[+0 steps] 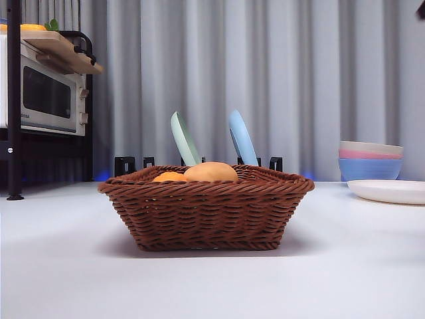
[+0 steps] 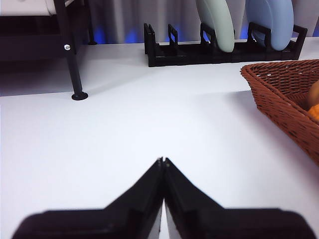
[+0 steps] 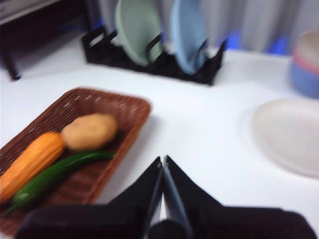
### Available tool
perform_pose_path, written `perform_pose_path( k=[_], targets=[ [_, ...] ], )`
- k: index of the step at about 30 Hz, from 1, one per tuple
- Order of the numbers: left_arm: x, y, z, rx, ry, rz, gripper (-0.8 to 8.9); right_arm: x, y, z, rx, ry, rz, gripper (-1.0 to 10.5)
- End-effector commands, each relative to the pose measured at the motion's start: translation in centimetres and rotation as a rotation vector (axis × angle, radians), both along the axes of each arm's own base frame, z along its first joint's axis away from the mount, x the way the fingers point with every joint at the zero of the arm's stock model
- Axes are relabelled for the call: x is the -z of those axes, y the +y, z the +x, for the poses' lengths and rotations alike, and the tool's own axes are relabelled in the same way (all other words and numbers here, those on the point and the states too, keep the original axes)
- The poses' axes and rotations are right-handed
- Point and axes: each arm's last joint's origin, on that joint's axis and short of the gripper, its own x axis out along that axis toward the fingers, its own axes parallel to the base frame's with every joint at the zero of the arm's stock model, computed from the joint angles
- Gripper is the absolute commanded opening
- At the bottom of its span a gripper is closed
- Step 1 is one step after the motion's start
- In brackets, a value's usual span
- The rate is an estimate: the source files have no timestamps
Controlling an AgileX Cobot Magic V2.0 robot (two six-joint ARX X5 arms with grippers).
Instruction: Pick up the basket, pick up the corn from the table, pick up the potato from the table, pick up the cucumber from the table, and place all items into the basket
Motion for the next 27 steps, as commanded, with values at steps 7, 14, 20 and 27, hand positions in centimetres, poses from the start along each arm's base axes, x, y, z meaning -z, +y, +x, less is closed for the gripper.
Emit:
perform_pose_path(
  k=[7,14,20,27],
  targets=[
    [0.5,0.0,0.1,-0.004,0.010,-0.003,-0.04,4.6,-2.3,-1.6,0.040,-0.231,0.049,0.0],
    [0.5,0.0,0.1,-0.004,0.010,-0.003,-0.04,10.4,-2.9,-2.0,0.113,-0.218,0.075,0.0],
    [0.5,0.0,0.1,-0.004,0.010,-0.003,-0.04,13.5,-3.0,-1.7,0.134,-0.163,0.106,0.0],
    [0.5,0.0,0.1,-0.004,0.010,-0.003,-0.04,14.7,-3.0,-1.6,0.136,-0.112,0.103,0.0]
  ],
)
